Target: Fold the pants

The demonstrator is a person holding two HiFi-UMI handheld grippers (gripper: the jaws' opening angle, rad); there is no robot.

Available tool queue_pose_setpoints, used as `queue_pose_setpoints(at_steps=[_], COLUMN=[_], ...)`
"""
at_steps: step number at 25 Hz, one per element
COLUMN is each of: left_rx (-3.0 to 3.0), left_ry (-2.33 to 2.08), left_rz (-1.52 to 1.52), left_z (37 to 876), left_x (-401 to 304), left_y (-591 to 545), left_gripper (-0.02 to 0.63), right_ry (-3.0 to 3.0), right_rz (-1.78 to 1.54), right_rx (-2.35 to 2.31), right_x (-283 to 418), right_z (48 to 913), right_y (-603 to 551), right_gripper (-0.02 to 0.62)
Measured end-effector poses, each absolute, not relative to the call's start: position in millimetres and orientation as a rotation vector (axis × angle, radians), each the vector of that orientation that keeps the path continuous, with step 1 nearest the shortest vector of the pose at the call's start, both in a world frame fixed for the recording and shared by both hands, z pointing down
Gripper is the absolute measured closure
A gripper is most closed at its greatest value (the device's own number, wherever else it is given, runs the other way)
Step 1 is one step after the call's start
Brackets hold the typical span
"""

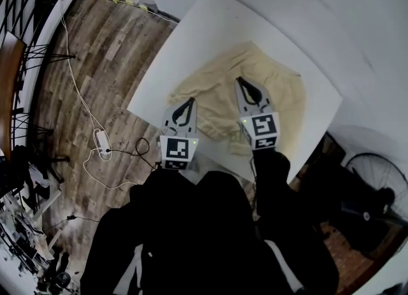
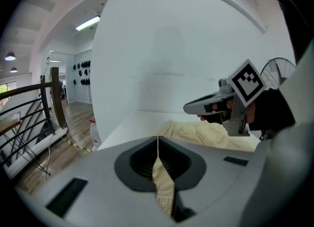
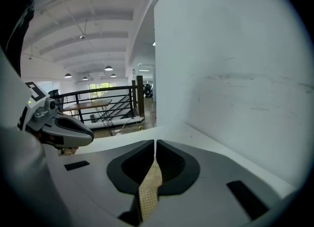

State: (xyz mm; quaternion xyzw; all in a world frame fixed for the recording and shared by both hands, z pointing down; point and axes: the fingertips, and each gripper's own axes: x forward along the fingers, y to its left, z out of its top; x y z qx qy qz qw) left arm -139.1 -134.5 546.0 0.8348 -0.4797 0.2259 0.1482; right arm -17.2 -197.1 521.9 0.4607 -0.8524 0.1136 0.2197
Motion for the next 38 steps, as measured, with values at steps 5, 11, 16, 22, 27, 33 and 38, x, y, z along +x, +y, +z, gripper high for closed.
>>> queue_pose_setpoints(at_steps=[5,11,16,22,27,33,38], left_rx=[2.324,2.246,2.181,2.107,2.09,2.048,2.032], left_ry=[-1.372,-1.323,-1.282,-1.207,-1.162,-1.135,-1.11], left_rz=[0.667,0.747,0.813,0.985,1.115,1.168,1.221], left_z=[563.7,592.6,616.2,641.5,653.8,669.0,686.4], left_x=[-143.2,-146.7,-149.6,-155.5,-164.7,-176.7,-179.5], left_y=[-150.8,-161.6,-168.3,-173.2,-170.5,-166.4,-161.8], left_gripper=[0.607,0.563,0.544,0.52,0.52,0.52,0.518], right_ry=[-2.32,-2.269,-2.161,-2.013,-1.971,-1.924,-1.885], right_rz=[0.304,0.3,0.197,0.092,0.002,-0.025,-0.038], right_rx=[1.17,1.035,0.888,0.654,0.56,0.461,0.393], right_x=[-18.9,-21.4,-13.8,-4.4,-10.3,-20.6,-24.0], right_z=[543.1,570.7,596.9,638.7,652.6,670.8,679.0], right_y=[-227.7,-255.4,-278.5,-295.3,-303.9,-311.5,-309.7], right_gripper=[0.597,0.538,0.528,0.495,0.492,0.492,0.494])
